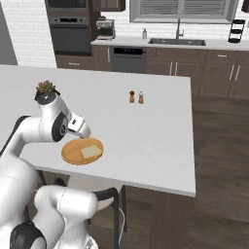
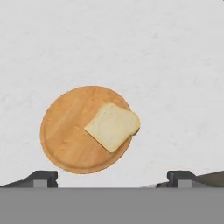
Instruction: Start the toaster. Once the lever pops up, take the bread to the plate on the dining counter.
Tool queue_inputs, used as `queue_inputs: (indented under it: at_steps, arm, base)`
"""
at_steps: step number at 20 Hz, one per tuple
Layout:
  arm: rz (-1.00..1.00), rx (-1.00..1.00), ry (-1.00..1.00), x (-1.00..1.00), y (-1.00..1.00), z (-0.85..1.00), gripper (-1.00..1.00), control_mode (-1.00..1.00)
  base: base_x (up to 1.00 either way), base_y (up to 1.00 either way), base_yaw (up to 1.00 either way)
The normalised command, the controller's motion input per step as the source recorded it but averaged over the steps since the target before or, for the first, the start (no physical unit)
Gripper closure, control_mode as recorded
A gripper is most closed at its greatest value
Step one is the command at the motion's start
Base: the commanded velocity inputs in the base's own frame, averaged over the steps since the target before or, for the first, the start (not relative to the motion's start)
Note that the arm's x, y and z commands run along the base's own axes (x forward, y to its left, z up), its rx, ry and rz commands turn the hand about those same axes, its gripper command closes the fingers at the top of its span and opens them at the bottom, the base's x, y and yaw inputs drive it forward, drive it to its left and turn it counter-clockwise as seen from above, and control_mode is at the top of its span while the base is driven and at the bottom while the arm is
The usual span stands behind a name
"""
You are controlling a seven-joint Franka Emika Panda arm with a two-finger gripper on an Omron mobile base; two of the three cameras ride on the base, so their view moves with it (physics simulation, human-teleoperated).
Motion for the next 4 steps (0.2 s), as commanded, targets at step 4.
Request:
queue_inputs:
  at_steps: [4]
  arm:
    - [-0.05, -0.07, 0.11, -0.18, -0.24, 0.01, -1.00, -1.00]
  base:
    - [0.00, 0.00, 0.00]
